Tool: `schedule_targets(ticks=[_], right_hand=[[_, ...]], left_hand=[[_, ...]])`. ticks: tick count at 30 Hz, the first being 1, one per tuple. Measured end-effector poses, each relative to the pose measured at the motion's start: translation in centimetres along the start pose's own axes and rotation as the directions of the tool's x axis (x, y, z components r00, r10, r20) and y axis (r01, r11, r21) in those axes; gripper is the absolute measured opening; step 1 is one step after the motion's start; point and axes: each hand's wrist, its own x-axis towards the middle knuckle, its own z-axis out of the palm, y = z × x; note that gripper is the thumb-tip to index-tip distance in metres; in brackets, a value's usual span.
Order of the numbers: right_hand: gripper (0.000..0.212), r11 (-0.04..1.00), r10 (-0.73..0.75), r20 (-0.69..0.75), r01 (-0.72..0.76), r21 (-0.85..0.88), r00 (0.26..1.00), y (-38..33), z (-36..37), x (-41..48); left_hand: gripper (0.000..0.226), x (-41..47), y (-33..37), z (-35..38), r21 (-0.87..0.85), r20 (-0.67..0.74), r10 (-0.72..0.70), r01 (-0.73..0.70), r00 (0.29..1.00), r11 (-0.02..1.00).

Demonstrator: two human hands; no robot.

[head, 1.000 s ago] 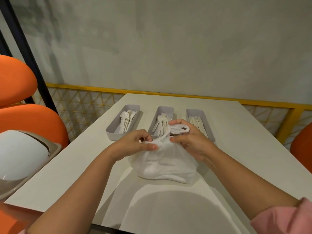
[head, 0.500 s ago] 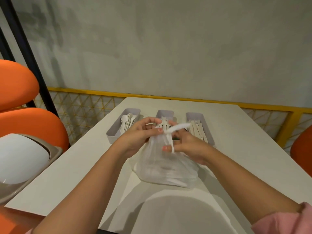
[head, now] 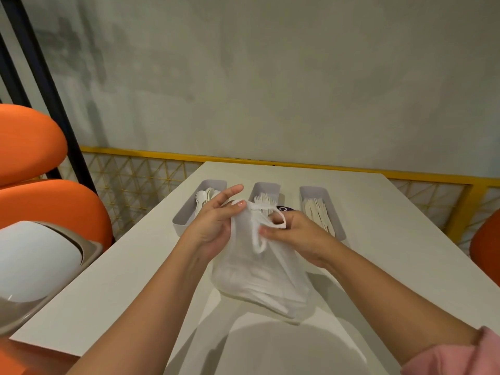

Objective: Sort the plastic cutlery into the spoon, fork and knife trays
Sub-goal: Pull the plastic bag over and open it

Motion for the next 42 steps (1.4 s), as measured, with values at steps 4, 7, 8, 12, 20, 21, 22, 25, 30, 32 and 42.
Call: schedule_targets(ticks=[4, 7, 8, 12, 20, 21, 22, 25, 30, 32, 42], right_hand=[[0.021, 0.992, 0.010, -0.157, 0.010, 0.126, 0.988, 0.0, -1.3, 0.2], [0.023, 0.998, -0.028, -0.216, 0.040, 0.051, 0.976, -0.1, -1.4, -0.1], [0.024, 0.998, -0.051, -0.250, 0.055, 0.010, 0.967, -0.3, -1.4, 0.0], [0.023, 0.994, -0.101, -0.269, 0.110, 0.020, 0.958, -1.1, -0.8, 0.1], [0.023, 0.978, -0.207, -0.352, 0.202, -0.052, 0.913, -3.3, 0.4, 0.6], [0.025, 0.980, -0.196, -0.382, 0.196, -0.040, 0.903, -3.5, 0.1, 0.5], [0.024, 0.980, -0.194, -0.380, 0.193, -0.043, 0.905, -3.7, 0.1, 0.3], [0.009, 0.975, -0.218, -0.206, 0.203, -0.090, 0.954, -4.1, 1.1, -0.2], [0.009, 0.899, -0.316, -0.169, 0.238, -0.367, 0.934, -4.3, 3.5, 0.8], [0.023, 0.819, -0.318, -0.151, 0.190, -0.542, 0.936, -3.9, 3.3, 1.2], [0.021, 0.769, -0.229, -0.166, 0.074, -0.634, 0.959, -3.3, 0.2, 0.4]], left_hand=[[0.026, -0.4, 0.5, -0.5, 0.023, -0.023, 0.001, -0.001, 1.000, 1.000], [0.019, -0.9, 1.2, -0.5, 0.149, -0.021, 0.004, -0.001, 1.000, 0.989], [0.016, -0.9, 1.4, -0.3, 0.192, -0.022, 0.010, -0.006, 1.000, 0.981], [0.015, -0.7, 1.7, 0.8, 0.363, 0.003, 0.104, -0.098, 0.995, 0.927], [0.027, -0.9, 2.8, 1.9, 0.322, 0.039, 0.166, -0.170, 0.985, 0.931], [0.030, -1.1, 3.0, 1.7, 0.346, 0.030, 0.163, -0.163, 0.986, 0.924], [0.033, -1.3, 3.2, 1.6, 0.379, 0.019, 0.162, -0.157, 0.987, 0.912], [0.029, -1.2, 3.4, 1.7, 0.458, 0.000, 0.171, -0.152, 0.985, 0.876], [0.027, -1.2, 3.2, 2.8, 0.535, -0.058, 0.184, -0.125, 0.981, 0.836], [0.032, -1.4, 3.5, 2.9, 0.570, -0.112, 0.214, -0.114, 0.970, 0.814], [0.017, -2.0, 4.4, -0.1, 0.774, -0.060, 0.003, 0.044, 0.998, 0.632]])
